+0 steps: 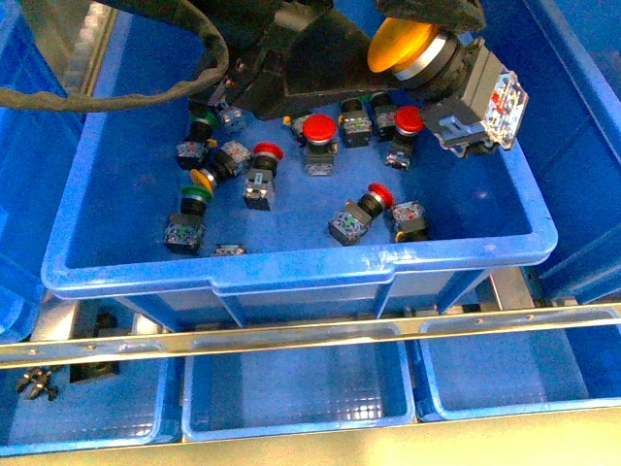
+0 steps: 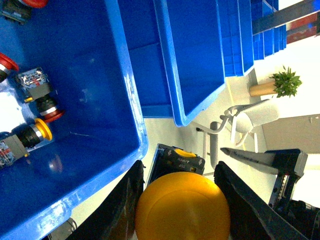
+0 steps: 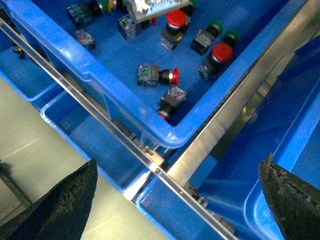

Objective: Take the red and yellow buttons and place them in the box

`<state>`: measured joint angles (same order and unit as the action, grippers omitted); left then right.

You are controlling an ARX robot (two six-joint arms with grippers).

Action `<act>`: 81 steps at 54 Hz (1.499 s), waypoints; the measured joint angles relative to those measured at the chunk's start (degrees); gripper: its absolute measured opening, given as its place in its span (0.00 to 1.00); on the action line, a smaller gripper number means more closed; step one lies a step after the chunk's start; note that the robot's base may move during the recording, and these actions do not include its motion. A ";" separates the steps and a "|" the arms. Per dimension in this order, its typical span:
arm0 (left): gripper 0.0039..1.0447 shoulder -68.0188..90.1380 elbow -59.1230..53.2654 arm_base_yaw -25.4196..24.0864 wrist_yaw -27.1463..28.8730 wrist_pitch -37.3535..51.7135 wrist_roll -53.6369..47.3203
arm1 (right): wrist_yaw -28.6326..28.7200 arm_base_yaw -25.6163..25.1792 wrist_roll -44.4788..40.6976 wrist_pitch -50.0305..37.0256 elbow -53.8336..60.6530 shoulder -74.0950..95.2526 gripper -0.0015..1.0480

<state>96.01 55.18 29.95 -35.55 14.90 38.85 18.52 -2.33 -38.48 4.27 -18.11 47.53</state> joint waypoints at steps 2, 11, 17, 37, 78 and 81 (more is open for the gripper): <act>0.33 0.00 -0.07 0.13 0.04 0.11 0.07 | -0.35 0.46 -0.63 -2.21 -0.70 2.21 0.93; 0.33 0.00 -0.81 0.42 0.24 0.24 0.33 | -0.59 2.25 -1.84 -7.82 -4.33 9.66 0.93; 0.33 0.00 -1.18 0.31 0.44 0.55 0.44 | -0.74 3.89 -2.56 -9.97 -5.81 13.49 0.93; 0.33 0.00 -1.88 -0.07 0.66 1.20 0.70 | -1.66 6.88 -1.77 -14.49 -8.70 21.81 0.93; 0.33 1.68 -2.34 2.19 2.78 3.26 0.81 | -3.72 10.62 1.64 -16.48 -12.33 26.86 0.93; 0.33 1.75 -2.34 2.27 2.89 3.30 0.81 | -3.72 10.78 1.64 -16.37 -12.44 27.02 0.93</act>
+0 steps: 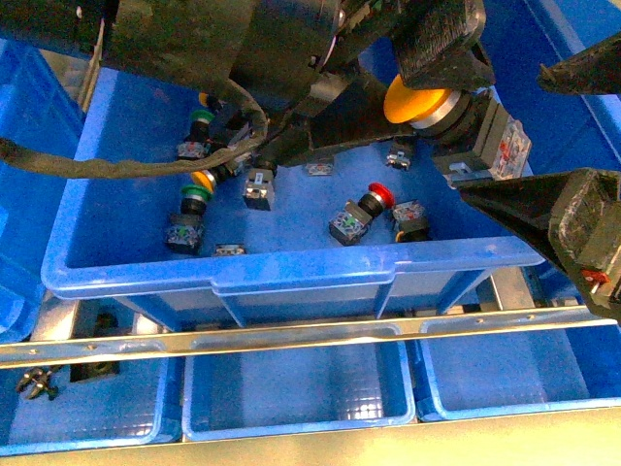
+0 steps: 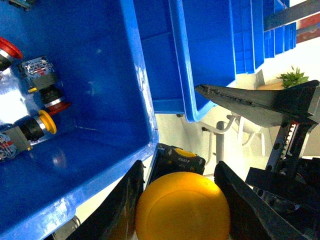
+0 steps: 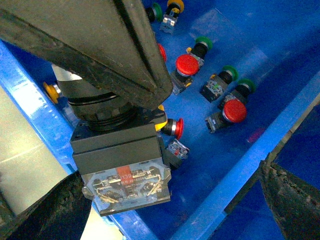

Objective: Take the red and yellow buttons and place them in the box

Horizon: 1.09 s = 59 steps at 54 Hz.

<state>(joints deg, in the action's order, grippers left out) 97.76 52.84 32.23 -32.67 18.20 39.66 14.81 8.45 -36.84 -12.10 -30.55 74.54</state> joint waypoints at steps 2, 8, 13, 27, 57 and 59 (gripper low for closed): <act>0.33 0.04 0.00 0.02 0.09 0.04 0.00 | -0.04 0.09 0.00 0.00 -0.04 0.07 0.93; 0.33 0.11 -0.02 0.17 0.09 0.11 0.02 | 0.20 0.20 0.20 0.24 -0.22 0.11 0.93; 0.33 0.26 0.00 0.48 0.09 0.22 0.02 | 0.24 0.28 0.61 0.90 -0.46 0.11 0.91; 0.33 0.63 0.00 0.85 0.13 0.37 0.09 | 1.42 0.44 0.87 3.41 -0.46 -0.02 0.52; 0.41 0.83 0.37 1.14 0.79 0.09 0.04 | 1.01 0.22 1.05 3.61 -0.39 -0.76 0.34; 0.45 0.83 0.37 1.14 1.16 -0.02 0.04 | 0.63 0.13 1.05 3.61 -0.39 -0.83 0.34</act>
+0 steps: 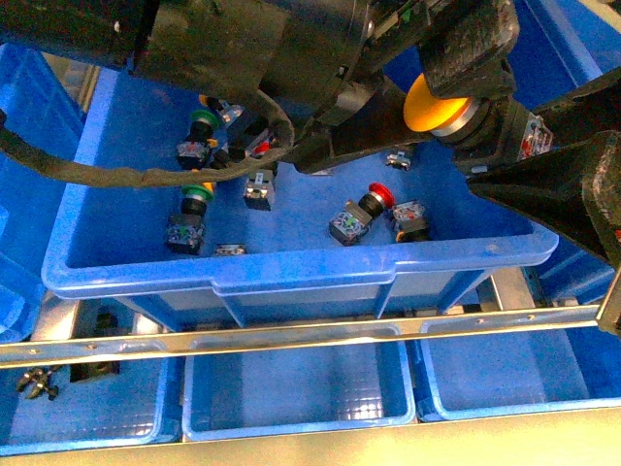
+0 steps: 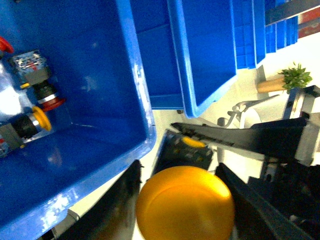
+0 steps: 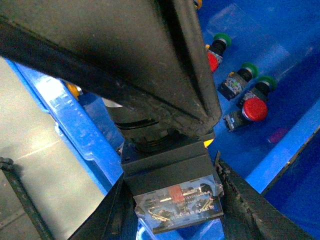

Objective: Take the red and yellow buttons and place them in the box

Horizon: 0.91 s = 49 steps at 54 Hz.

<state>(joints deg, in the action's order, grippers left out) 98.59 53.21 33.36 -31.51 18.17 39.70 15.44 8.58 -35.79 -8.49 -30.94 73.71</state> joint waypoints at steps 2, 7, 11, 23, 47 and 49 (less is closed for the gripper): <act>0.50 0.07 0.00 0.00 0.20 -0.20 -0.07 | -0.39 -0.15 -0.02 0.00 0.00 -0.13 0.34; 0.63 0.07 0.00 -0.15 1.20 -0.66 -0.50 | -0.66 -0.55 -0.02 0.00 0.07 -0.33 0.34; 0.72 0.07 0.00 -0.31 1.73 -0.74 -0.79 | -0.85 -0.87 0.00 0.00 0.15 -0.39 0.34; 0.93 -0.02 -0.22 -1.22 4.22 -1.27 -2.43 | -0.85 -2.05 -0.02 -0.15 0.70 -0.90 0.34; 0.93 -6.38 -4.63 -6.05 5.40 -2.23 -7.87 | 3.19 -4.52 -0.52 -0.87 1.79 -2.93 0.33; 0.93 -6.69 -4.94 -6.58 5.40 -2.34 -8.57 | 3.41 -4.55 -0.72 -0.87 1.79 -2.93 0.33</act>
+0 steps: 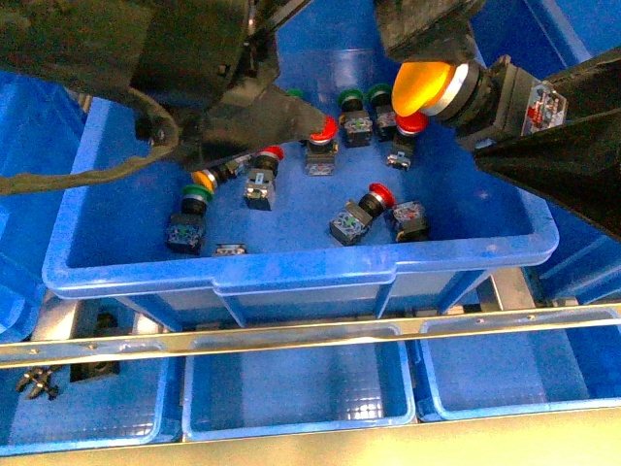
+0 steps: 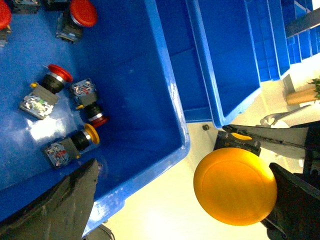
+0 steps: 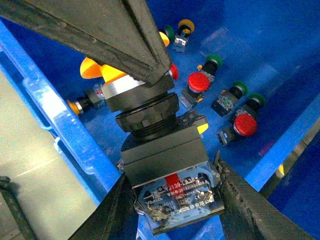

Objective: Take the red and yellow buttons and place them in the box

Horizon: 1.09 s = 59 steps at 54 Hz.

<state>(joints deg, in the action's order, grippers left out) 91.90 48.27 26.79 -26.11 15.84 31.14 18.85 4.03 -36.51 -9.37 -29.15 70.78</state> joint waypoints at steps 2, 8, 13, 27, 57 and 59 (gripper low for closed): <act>0.93 -0.24 -0.37 -0.42 -0.04 0.02 -0.52 | 0.26 0.00 -0.09 0.00 0.00 0.00 0.33; 0.93 -0.42 -0.76 -1.73 -0.90 -0.13 -1.40 | 0.70 0.00 -0.42 -0.33 0.00 0.11 0.33; 0.93 -0.39 -0.83 -2.86 -1.86 -0.15 -1.86 | 0.81 0.00 -0.48 -0.39 -0.02 0.28 0.33; 0.93 1.57 -0.04 -3.45 -2.60 -0.50 -1.53 | -0.61 0.87 -0.55 0.07 -0.09 0.81 0.33; 0.93 3.78 4.04 -1.25 6.62 1.20 4.28 | -10.29 3.87 2.99 0.26 3.98 0.28 0.33; 0.93 3.78 4.48 -1.27 7.02 1.20 4.90 | -10.27 3.87 3.13 0.31 4.11 0.24 0.33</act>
<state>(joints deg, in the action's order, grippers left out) 95.68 52.75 25.52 -19.09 17.04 36.03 8.58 7.90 -33.39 -9.06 -25.04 71.02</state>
